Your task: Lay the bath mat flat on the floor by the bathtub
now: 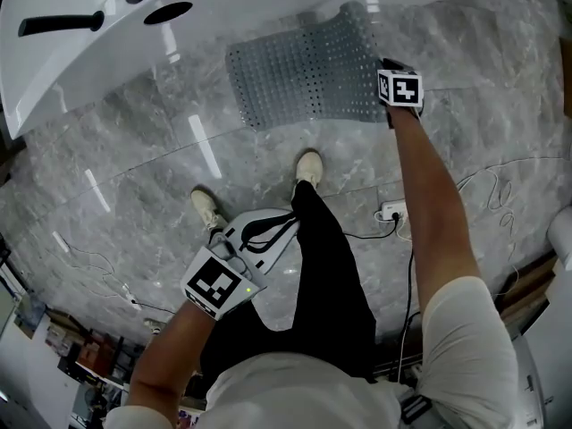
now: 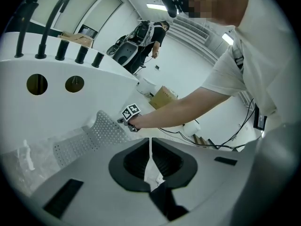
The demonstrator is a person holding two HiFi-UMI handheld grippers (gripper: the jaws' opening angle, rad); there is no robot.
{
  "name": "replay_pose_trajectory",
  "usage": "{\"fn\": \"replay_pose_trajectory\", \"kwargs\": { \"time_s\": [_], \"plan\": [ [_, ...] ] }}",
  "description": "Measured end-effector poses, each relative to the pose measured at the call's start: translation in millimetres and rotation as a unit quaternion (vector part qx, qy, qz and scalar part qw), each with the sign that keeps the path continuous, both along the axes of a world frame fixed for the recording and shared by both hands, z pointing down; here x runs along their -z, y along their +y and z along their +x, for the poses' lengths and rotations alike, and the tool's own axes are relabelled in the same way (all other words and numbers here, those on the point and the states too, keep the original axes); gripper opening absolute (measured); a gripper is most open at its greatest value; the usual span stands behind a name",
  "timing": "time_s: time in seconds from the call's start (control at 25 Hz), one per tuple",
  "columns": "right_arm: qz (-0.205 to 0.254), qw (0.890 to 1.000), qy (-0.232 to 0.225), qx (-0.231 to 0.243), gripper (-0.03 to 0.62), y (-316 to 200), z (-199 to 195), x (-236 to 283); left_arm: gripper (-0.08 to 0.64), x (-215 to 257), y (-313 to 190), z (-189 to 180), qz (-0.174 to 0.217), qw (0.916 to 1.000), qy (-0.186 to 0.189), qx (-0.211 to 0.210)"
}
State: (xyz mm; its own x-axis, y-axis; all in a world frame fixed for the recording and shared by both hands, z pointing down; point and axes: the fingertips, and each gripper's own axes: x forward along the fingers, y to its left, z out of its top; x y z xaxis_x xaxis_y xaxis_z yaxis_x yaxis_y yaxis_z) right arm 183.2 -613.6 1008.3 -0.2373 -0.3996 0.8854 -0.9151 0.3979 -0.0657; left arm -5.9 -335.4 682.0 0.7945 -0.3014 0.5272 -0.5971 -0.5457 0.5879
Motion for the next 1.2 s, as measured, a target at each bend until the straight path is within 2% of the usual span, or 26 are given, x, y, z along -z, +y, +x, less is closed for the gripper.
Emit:
{"fn": "replay_pose_trajectory", "kwargs": {
  "time_s": [0.12, 0.24, 0.36, 0.56, 0.68, 0.8, 0.92, 1.2],
  "plan": [
    [0.003, 1.000, 0.018, 0.009, 0.046, -0.1, 19.0, 6.1, 0.031, 0.4, 3.1, 12.6, 0.006, 0.9998, -0.006, -0.020],
    [0.004, 1.000, 0.017, 0.012, 0.029, 15.6, 34.7, 22.3, 0.031, 8.3, 5.8, 27.3, 0.009, 0.9993, -0.009, -0.036],
    [-0.002, 1.000, -0.006, 0.010, 0.019, 41.2, 43.0, 44.2, 0.031, 25.2, 3.9, 40.2, 0.030, 0.9983, -0.008, -0.048],
    [-0.011, 0.999, -0.038, 0.034, 0.009, 96.9, 45.2, 97.5, 0.031, 73.0, 4.6, 56.2, 0.059, 0.9969, -0.005, -0.051],
    [-0.009, 0.997, -0.076, -0.001, 0.009, 133.5, 43.6, 143.2, 0.031, 105.8, 19.4, 58.3, 0.073, 0.9955, -0.006, -0.060],
    [-0.003, 0.993, -0.113, -0.025, 0.009, 174.1, 35.0, 196.4, 0.031, 134.6, 40.6, 53.4, 0.079, 0.9943, -0.010, -0.071],
    [0.004, 0.991, -0.136, -0.008, 0.009, 219.1, 13.8, 248.7, 0.031, 160.5, 59.9, 39.7, 0.095, 0.9925, -0.013, -0.076],
    [-0.028, 0.987, -0.156, 0.035, 0.009, 383.7, -28.7, 337.0, 0.031, 223.1, 135.3, -5.6, 0.130, 0.9911, 0.003, -0.029]
  ]
}}
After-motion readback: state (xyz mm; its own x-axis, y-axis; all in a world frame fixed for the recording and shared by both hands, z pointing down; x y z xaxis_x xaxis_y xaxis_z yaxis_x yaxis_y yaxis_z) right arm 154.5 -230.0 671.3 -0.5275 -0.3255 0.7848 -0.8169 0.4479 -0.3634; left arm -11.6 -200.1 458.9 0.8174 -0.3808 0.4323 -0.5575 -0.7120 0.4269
